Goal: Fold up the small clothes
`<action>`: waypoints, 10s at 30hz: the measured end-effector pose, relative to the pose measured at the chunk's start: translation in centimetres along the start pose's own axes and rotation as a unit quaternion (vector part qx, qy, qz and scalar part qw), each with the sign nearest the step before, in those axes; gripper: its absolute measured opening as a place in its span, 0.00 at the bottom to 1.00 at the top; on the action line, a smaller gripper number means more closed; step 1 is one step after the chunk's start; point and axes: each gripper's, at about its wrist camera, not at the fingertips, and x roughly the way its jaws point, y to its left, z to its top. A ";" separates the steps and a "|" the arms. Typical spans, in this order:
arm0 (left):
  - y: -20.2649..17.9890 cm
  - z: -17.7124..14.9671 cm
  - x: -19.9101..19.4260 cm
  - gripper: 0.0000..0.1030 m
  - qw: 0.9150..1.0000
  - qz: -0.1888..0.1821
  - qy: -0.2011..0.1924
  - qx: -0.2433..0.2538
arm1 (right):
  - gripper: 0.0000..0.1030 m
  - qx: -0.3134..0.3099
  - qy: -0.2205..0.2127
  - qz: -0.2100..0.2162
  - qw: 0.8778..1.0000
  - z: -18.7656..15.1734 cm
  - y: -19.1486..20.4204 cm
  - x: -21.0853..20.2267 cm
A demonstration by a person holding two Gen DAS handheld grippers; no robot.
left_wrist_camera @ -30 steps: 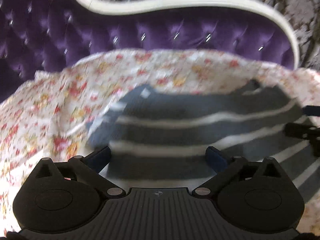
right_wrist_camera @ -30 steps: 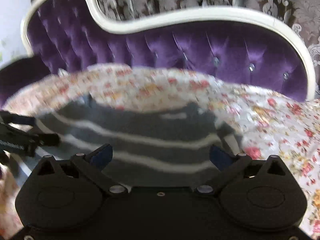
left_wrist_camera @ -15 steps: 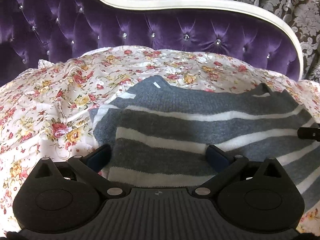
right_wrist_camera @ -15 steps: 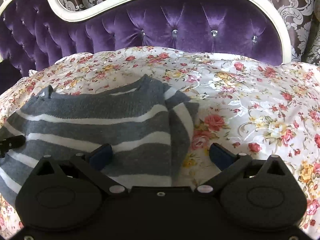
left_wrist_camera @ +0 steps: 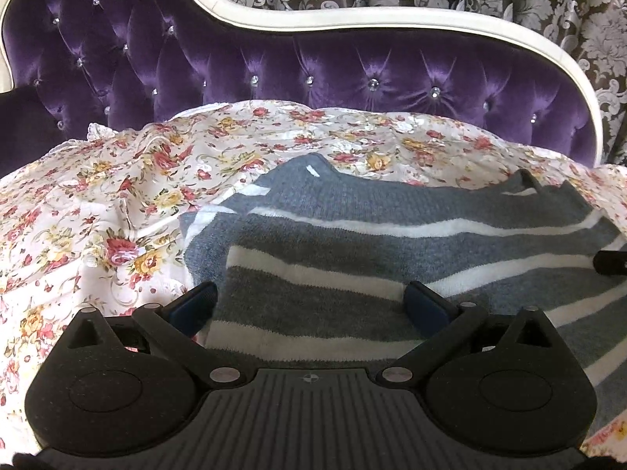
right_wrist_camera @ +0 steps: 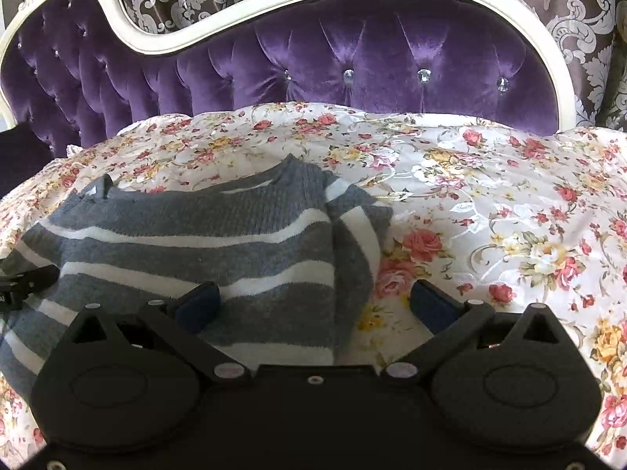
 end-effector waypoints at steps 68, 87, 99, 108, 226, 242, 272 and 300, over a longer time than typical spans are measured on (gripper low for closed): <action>0.2 0.6 0.7 1.00 0.999 0.000 0.043 0.006 | 0.99 0.277 0.065 0.237 0.929 -1.3 -4.1 -1.0; 0.2 1.4 1.0 1.00 0.997 -0.002 0.075 0.011 | 0.34 0.243 0.093 0.162 0.952 -1.2 -3.4 -1.3; -0.7 4.4 -1.3 0.98 0.991 0.038 0.129 0.024 | 0.34 0.241 0.088 0.154 0.954 -0.8 -3.1 -1.6; -6.2 4.3 -1.6 0.98 0.991 -0.014 0.131 0.035 | 0.35 0.244 0.086 0.156 0.953 -0.9 -3.2 -1.7; 10.7 3.4 -8.4 0.98 0.991 -0.071 0.050 -0.103 | 0.53 -0.154 -0.042 0.240 0.958 -4.1 24.5 -1.6; 9.7 2.6 -7.7 0.97 0.992 -0.069 0.073 -0.075 | 0.52 -0.100 -0.056 0.188 0.975 -1.0 16.8 -4.2; 11.2 2.9 -8.1 0.97 0.982 -0.127 0.064 -0.121 | 0.48 -0.158 -0.090 0.143 0.973 -0.2 17.5 -4.9; 6.8 1.5 -8.7 0.68 0.978 -0.197 0.056 -0.049 | 0.41 -0.422 -0.142 0.018 0.895 -10.1 22.9 -6.4</action>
